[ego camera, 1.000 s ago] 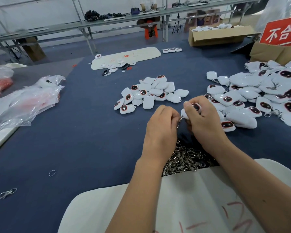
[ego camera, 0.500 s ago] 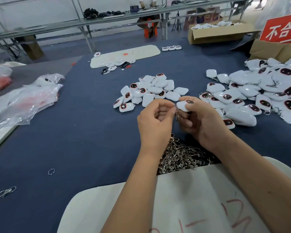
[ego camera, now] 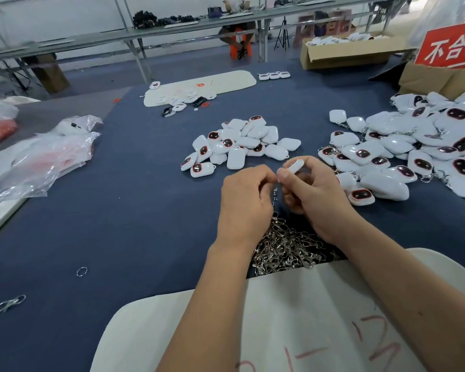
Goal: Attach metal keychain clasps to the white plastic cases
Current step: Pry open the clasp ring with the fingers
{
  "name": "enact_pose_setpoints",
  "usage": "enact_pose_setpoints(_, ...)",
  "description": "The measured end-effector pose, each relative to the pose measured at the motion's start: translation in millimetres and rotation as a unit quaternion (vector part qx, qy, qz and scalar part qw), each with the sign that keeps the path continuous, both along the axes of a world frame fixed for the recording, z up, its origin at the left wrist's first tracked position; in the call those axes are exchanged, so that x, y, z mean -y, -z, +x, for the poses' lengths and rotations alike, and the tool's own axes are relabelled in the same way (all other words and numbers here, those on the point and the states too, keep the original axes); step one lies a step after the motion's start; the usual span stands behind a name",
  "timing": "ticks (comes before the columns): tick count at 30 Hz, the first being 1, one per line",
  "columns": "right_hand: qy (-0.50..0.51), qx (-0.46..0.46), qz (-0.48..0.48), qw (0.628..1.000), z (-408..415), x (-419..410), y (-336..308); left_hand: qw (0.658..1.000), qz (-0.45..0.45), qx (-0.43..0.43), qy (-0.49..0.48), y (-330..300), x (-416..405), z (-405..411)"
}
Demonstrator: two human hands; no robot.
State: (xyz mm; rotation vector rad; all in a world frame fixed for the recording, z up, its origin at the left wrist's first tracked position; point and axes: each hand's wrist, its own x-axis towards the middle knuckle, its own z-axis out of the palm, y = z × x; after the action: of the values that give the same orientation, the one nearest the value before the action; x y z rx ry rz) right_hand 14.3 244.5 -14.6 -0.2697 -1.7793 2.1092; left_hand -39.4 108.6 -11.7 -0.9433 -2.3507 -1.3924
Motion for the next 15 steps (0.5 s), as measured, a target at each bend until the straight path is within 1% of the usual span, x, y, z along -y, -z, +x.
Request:
enact_pose_setpoints(1,0.006,0.003,0.005,1.000,0,1,0,1.000,0.004,0.009,-0.005,0,0,0)
enact_pose_setpoints(3,-0.006,-0.016,-0.019,1.000,0,1,-1,0.995,0.067,0.074,-0.019,-1,-3,3)
enact_pose_setpoints(5,-0.034,-0.048,-0.071,0.996,0,-2,-4,0.975,0.146,0.169,-0.024,-3,-9,5)
enact_pose_setpoints(7,-0.059,-0.073,-0.114,0.989,1,-5,-6,0.950,0.194,0.246,-0.008,-4,-13,7)
enact_pose_setpoints(10,-0.080,-0.086,-0.136,0.984,2,-8,-6,0.931,0.230,0.282,0.007,-6,-15,6)
enact_pose_setpoints(13,-0.079,-0.082,-0.125,0.986,1,-7,-5,0.906,0.284,0.313,0.001,-7,-13,7)
enact_pose_setpoints(15,-0.069,-0.077,-0.119,0.988,1,-6,-5,0.896,0.302,0.324,-0.013,-7,-12,6)
